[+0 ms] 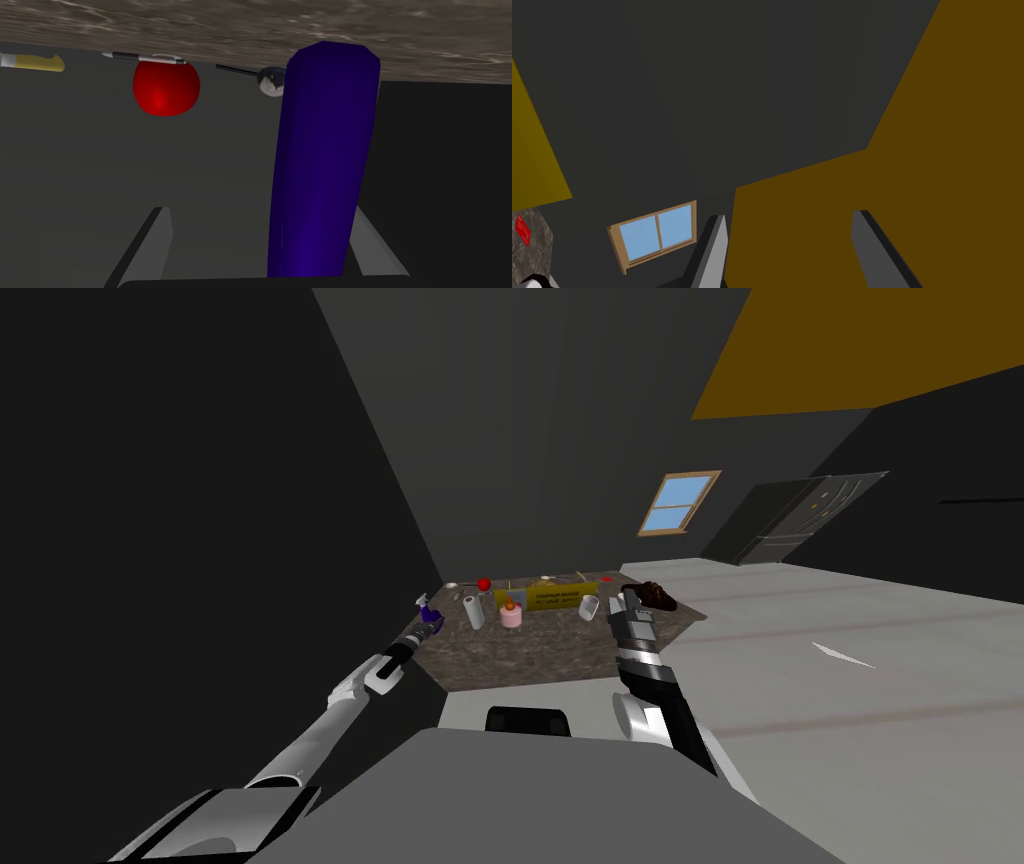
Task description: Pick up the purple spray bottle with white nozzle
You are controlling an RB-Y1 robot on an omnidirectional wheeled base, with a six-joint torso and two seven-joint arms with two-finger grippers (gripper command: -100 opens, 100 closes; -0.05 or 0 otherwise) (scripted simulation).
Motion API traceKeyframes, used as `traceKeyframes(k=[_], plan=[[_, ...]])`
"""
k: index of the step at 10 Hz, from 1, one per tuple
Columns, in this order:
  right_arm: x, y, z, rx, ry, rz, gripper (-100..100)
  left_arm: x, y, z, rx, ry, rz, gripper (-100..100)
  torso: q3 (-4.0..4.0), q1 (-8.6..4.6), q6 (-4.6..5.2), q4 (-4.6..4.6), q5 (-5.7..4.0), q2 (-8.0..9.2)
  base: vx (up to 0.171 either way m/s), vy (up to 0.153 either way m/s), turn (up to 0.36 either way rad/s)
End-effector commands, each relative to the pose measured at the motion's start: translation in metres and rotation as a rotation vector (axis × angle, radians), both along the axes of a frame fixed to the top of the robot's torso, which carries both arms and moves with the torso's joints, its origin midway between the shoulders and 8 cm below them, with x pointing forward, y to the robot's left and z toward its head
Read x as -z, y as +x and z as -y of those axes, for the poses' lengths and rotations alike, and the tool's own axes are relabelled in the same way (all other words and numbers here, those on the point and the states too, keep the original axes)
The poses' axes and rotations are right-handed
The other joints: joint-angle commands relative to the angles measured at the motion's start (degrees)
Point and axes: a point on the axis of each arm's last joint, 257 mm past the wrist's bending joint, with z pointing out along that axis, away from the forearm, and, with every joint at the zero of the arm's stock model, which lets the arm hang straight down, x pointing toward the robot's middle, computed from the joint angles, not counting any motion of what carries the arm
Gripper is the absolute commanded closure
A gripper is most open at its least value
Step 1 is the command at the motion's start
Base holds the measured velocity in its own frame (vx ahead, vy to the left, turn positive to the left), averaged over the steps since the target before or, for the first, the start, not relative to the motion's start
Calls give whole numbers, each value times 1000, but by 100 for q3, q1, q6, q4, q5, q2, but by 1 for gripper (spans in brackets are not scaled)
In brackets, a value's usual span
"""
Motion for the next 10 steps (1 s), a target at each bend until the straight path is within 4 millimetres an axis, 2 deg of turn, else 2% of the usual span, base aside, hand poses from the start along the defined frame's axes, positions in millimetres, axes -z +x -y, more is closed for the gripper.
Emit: traceKeyframes(k=[1, 2, 4, 5, 6, 8, 9, 10], plan=[[0, 0, 0, 0, 0, 0, 0, -2, 10, -7, -18, -1, 0, -100, 0, 0, 0, 0, 0, 0, -47, -14, -2], [0, 0, 0, 0, 0, 0, 0, -3, 19, 0, 13, 10, 0, -100, -4, 1, -1, -1, 0, -8, -88, -31, -8], [0, 0, 0, 0, 0, 0, 0, -10, 34, -10, -12, 7, 9, -100, 3, -3, -1, 1, -1, 4, -65, -17, -1], [0, 0, 0, 0, 0, 0, 0, -2, 30, -18, -31, 6, -10, -100, -4, 2, -1, -1, 0, -8, 0, 0, 0], [0, 0, 0, 0, 0, 0, 0, -9, 42, -12, -2, 21, -2, -100, -11, 6, -2, -4, 1, -20, -69, -18, -4], [0, 0, 0, 0, 0, 0, 0, -16, 54, -21, -26, 18, 5, -100, 0, 0, -2, 0, 0, -1, -60, -17, -3], [0, 0, 0, 0, 0, 0, 0, -11, 51, -27, -39, 17, -7, -100, -5, 1, -1, -1, 0, -10, -8, -7, -2], [0, 0, 0, 0, 0, 0, 0, -21, 62, -21, -12, 35, 4, -100, -10, 4, -3, -4, 0, -19, -56, -27, -6]])
